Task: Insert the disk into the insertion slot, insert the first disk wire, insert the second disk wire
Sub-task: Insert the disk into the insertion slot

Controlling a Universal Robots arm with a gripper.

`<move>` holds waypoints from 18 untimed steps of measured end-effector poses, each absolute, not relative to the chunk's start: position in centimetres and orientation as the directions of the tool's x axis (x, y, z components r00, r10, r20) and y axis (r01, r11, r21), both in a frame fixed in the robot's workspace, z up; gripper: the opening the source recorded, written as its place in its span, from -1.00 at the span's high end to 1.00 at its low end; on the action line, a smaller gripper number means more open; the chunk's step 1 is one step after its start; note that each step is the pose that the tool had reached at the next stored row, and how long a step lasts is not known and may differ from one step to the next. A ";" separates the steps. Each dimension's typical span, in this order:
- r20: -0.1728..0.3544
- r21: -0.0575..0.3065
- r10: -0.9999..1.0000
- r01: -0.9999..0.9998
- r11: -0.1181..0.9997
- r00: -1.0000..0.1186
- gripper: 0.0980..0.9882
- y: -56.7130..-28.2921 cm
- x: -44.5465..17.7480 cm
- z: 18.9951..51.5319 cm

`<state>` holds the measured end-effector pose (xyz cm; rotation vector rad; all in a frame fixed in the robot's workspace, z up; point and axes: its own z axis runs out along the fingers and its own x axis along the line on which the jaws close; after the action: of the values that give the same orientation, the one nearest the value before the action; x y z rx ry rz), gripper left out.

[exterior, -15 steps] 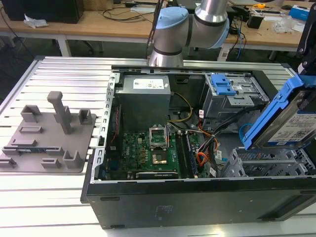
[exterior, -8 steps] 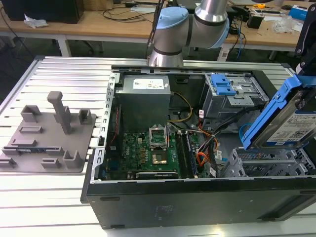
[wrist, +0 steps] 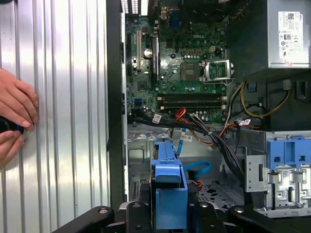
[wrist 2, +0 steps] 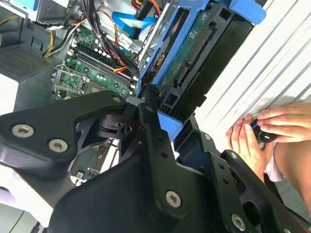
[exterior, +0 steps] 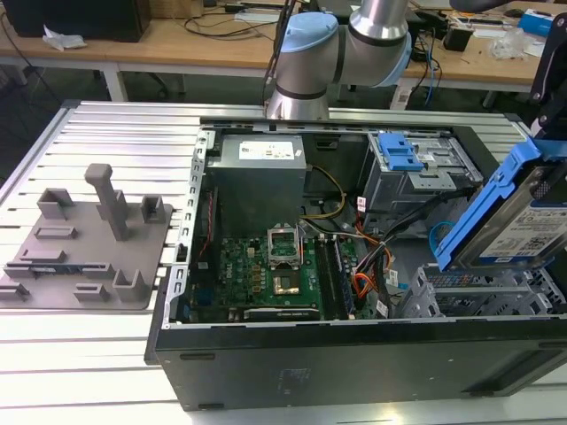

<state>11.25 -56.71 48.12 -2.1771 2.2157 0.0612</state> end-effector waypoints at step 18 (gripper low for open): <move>-0.044 0.004 -0.999 -1.000 0.017 -0.018 0.40 -56.1 11.3 47.5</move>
<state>11.25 -56.13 47.54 -2.1814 2.2199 0.0524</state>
